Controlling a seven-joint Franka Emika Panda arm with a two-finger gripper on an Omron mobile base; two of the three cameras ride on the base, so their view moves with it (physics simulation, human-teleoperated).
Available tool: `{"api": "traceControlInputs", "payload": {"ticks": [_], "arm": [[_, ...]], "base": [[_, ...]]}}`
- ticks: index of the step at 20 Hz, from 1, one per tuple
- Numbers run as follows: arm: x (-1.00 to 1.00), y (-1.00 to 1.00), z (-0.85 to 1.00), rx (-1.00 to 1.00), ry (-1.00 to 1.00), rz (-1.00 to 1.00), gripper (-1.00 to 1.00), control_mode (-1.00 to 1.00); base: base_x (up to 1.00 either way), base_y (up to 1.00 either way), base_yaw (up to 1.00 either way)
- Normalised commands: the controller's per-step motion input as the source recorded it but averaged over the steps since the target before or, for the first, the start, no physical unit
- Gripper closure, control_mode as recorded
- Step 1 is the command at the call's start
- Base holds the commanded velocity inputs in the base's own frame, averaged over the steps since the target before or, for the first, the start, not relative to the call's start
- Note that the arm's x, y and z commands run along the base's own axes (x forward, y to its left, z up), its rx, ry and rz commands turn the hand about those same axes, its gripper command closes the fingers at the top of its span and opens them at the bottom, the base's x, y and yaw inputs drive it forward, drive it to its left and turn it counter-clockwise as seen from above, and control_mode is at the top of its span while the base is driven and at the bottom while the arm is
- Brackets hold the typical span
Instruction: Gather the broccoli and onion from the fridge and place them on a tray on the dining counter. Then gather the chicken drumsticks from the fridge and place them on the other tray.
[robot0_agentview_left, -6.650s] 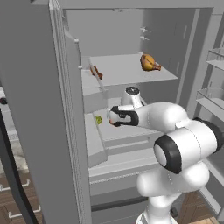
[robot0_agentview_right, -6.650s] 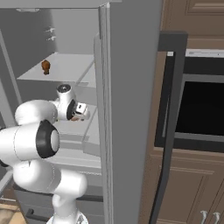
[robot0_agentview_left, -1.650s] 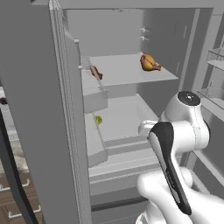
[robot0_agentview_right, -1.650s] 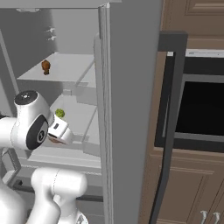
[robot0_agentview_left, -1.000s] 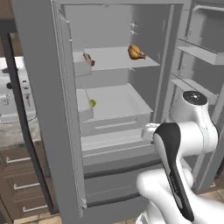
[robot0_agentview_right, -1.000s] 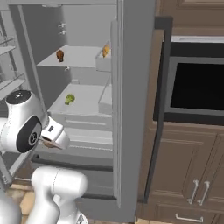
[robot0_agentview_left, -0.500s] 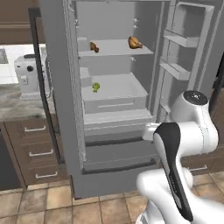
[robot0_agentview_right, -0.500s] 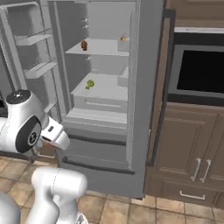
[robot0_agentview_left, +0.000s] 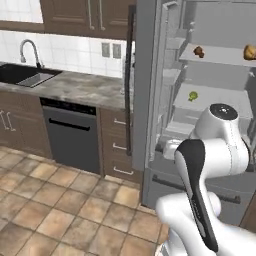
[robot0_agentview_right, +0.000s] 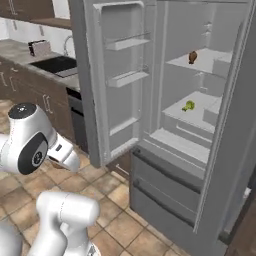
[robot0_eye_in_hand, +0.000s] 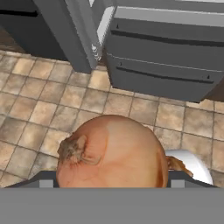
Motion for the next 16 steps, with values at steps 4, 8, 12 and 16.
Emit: {"api": "traceControlInputs", "payload": {"ticks": [4, 8, 12, 16], "arm": [[0.00, 0.00, 0.00, 0.00, 0.00, 0.00, 1.00, 1.00], [0.00, 0.00, 0.00, 0.00, 0.00, 0.00, 1.00, 1.00], [0.00, 0.00, 0.00, 0.00, 0.00, 0.00, 1.00, 1.00], [0.00, 0.00, 0.00, 0.00, 0.00, 0.00, 1.00, 1.00]], "base": [[-0.75, -0.07, 0.77], [-0.87, 0.00, 0.75], [-0.71, 0.13, 0.78], [-0.63, 0.23, 0.66]]}}
